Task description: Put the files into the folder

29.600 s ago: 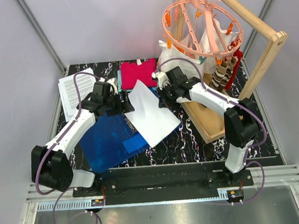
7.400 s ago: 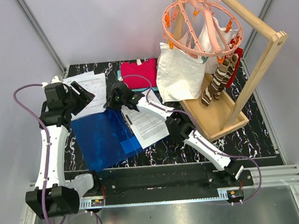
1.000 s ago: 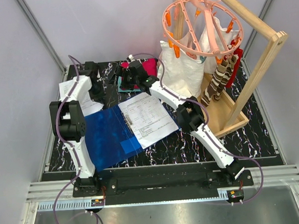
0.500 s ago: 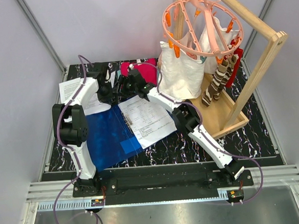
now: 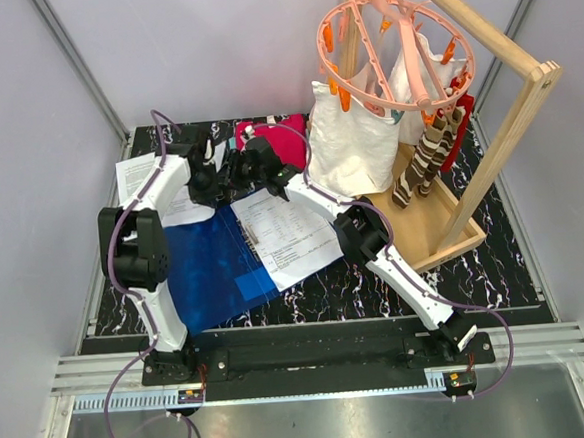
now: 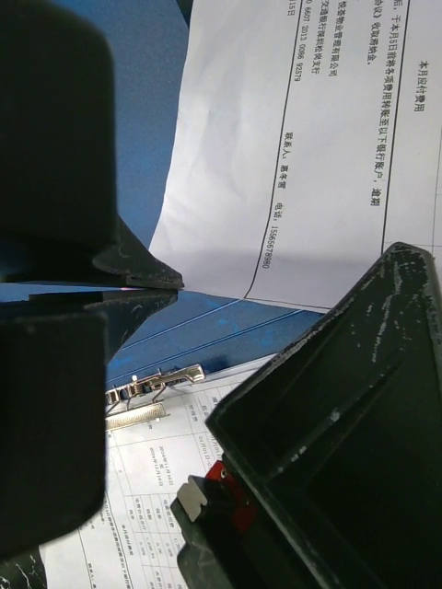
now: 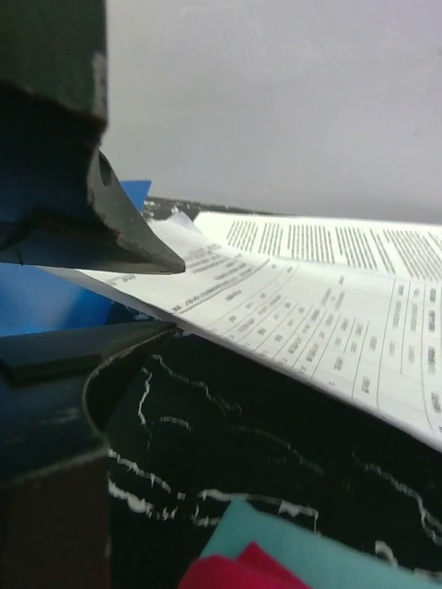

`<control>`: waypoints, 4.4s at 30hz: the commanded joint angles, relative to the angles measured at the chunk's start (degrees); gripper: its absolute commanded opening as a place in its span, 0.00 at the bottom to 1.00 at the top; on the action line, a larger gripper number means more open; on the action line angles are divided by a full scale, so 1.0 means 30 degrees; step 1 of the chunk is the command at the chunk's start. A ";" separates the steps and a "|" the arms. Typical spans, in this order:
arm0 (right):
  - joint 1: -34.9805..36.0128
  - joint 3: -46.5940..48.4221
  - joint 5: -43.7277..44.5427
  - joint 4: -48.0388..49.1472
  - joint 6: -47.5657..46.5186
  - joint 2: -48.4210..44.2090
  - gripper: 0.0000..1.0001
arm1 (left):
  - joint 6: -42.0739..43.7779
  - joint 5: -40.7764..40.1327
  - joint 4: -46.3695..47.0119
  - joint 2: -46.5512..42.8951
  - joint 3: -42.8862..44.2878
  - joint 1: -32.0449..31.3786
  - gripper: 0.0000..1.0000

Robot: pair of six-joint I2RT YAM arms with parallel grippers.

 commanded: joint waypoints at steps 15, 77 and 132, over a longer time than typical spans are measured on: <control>-0.0070 0.0856 -0.1483 0.0760 -0.2235 -0.1340 0.00 | -0.0601 0.1440 0.2068 -0.4373 -0.2495 0.0186 0.38; -0.6046 -2.0913 -0.8457 -0.7798 -1.7533 -1.7605 0.00 | -0.2155 0.5131 0.5203 -1.0476 -0.6862 0.1709 0.65; -0.0334 -1.6055 -0.2537 -0.5455 -1.2172 -1.6934 1.00 | 0.1361 -0.0757 -0.0802 0.7396 0.5238 0.4435 0.63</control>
